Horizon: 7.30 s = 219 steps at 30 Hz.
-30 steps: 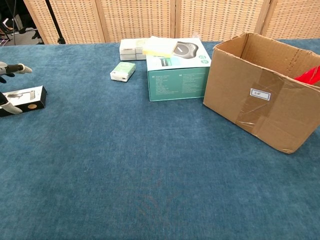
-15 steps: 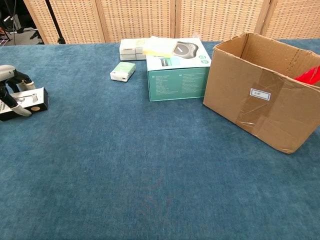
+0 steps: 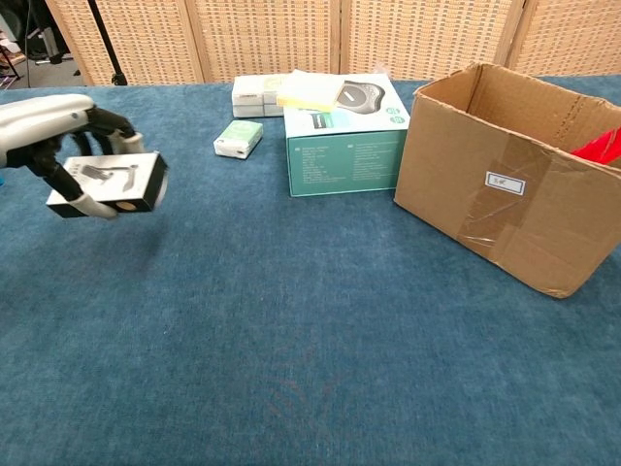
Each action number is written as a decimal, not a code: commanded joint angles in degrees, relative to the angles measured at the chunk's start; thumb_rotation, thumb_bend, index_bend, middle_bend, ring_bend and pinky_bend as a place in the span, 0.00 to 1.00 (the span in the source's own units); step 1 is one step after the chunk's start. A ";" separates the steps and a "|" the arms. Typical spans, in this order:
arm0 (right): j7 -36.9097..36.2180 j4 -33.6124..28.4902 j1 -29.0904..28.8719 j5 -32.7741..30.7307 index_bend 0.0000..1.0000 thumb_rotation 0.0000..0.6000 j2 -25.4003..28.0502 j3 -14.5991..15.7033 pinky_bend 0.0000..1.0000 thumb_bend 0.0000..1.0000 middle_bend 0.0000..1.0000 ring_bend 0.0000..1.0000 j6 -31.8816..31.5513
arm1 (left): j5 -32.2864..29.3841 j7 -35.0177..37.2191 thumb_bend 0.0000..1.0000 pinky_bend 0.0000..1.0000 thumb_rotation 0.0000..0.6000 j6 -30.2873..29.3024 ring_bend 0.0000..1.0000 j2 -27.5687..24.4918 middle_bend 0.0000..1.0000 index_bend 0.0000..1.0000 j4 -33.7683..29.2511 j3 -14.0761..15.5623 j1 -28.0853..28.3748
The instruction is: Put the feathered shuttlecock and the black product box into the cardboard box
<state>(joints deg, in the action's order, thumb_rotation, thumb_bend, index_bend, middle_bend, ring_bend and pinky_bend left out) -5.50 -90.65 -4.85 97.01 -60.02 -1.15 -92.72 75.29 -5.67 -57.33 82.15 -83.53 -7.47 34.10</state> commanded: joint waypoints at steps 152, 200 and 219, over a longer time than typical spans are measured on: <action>41.57 -2.98 -47.12 -48.96 0.49 1.00 -46.90 -15.39 0.07 0.26 0.57 0.36 35.25 | 3.28 26.68 0.00 0.09 1.00 -21.85 0.00 -22.29 0.00 0.00 -6.70 -0.96 -22.04; 48.91 -10.54 -32.55 -28.98 0.30 1.00 -4.17 -7.01 0.13 0.18 0.34 0.26 25.52 | 3.73 22.25 0.00 0.09 1.00 -21.80 0.00 -21.62 0.00 0.00 -8.60 -0.96 -22.18; 48.31 -19.60 -26.24 -23.51 0.00 1.00 3.16 -6.36 0.00 0.00 0.00 0.00 14.98 | 4.82 21.55 0.00 0.09 1.00 -23.21 0.00 -21.60 0.00 0.00 -8.24 -0.51 -23.00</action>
<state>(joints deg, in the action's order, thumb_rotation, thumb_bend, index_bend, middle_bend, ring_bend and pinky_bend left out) 45.27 -109.14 -33.10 71.51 -58.37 -7.92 -75.56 79.93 16.26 -80.20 60.42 -91.97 -8.10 11.29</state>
